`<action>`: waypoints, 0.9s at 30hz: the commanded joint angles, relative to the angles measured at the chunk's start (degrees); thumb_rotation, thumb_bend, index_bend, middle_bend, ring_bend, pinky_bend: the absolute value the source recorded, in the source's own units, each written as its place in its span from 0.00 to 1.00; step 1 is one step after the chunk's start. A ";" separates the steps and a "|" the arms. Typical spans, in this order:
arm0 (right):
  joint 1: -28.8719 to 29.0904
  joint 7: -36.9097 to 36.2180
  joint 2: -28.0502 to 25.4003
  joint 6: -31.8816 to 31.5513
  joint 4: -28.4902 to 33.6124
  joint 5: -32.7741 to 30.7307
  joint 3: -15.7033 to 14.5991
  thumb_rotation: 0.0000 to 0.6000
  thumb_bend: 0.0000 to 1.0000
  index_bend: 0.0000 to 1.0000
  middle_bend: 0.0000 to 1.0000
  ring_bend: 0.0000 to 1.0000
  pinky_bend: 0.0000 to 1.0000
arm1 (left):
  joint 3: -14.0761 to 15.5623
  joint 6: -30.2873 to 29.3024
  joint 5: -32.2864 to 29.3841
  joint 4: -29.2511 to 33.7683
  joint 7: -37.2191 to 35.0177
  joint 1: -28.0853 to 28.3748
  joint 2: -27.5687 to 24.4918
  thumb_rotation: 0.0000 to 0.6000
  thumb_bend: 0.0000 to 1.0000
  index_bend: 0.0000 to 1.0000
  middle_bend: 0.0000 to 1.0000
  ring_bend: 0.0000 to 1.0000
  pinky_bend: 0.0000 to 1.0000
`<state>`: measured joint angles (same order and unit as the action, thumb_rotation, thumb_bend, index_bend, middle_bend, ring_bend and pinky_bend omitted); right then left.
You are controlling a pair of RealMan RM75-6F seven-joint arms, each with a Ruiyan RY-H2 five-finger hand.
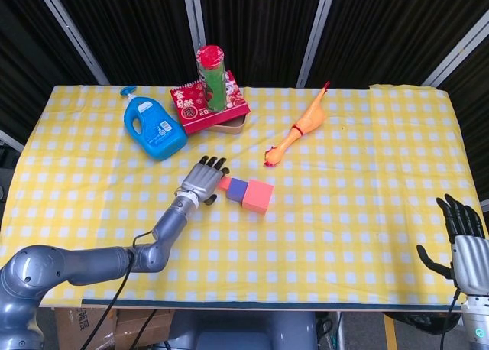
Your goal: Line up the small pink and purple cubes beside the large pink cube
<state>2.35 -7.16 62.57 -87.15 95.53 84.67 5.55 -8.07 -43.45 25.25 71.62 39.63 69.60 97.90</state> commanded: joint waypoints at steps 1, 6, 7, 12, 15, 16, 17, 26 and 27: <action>-0.02 0.03 0.02 -0.05 -0.01 0.09 -0.04 1.00 0.37 0.00 0.00 0.00 0.04 | 0.27 -0.05 -0.65 0.28 0.41 0.23 0.04 1.00 0.42 0.18 0.00 0.00 0.05; -0.03 0.09 0.05 -0.19 0.02 0.21 -0.03 1.00 0.37 0.00 0.00 0.00 0.04 | 0.79 -0.29 -1.26 0.88 0.81 0.29 -0.26 1.00 0.42 0.19 0.00 0.00 0.05; -0.04 0.10 0.10 -0.22 0.01 0.22 -0.02 1.00 0.37 0.00 0.00 0.00 0.04 | 0.84 -0.33 -1.34 1.01 0.75 0.24 -0.32 1.00 0.42 0.19 0.00 0.00 0.05; -0.07 0.12 0.17 -0.30 -0.08 0.19 0.00 1.00 0.37 0.00 0.00 0.00 0.04 | 1.18 -0.46 -1.25 1.41 0.48 0.01 -0.49 1.00 0.42 0.19 0.00 0.00 0.05; -0.07 0.16 0.18 -0.29 -0.06 0.19 -0.01 1.00 0.37 0.00 0.00 0.00 0.04 | 1.21 -0.87 -0.86 1.54 0.16 -0.18 -0.46 1.00 0.42 0.19 0.00 0.00 0.05; -0.07 0.16 0.18 -0.30 -0.06 0.21 -0.01 1.00 0.37 0.00 0.00 0.00 0.04 | 1.12 -1.12 -0.61 1.54 -0.07 -0.29 -0.40 1.00 0.42 0.17 0.00 0.00 0.05; -0.07 0.18 0.17 -0.31 -0.06 0.24 -0.02 1.00 0.37 0.00 0.00 0.00 0.04 | 1.05 -1.27 -0.44 1.53 -0.23 -0.36 -0.36 1.00 0.42 0.16 0.00 0.00 0.05; -0.13 0.00 0.10 -0.38 -0.07 0.25 -0.03 1.00 0.37 0.00 0.00 0.00 0.04 | 0.23 -3.48 1.14 3.00 -2.03 -1.76 -1.87 1.00 0.42 0.16 0.00 0.00 0.05; -0.14 -0.01 0.10 -0.40 -0.08 0.25 -0.02 1.00 0.37 0.00 0.00 0.00 0.04 | 0.35 -3.76 1.26 3.56 -2.08 -2.02 -2.31 1.00 0.42 0.18 0.00 0.00 0.05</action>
<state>2.22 -7.18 62.67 -87.55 95.45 84.92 5.53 -7.81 -46.83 26.36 74.60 37.69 67.93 96.09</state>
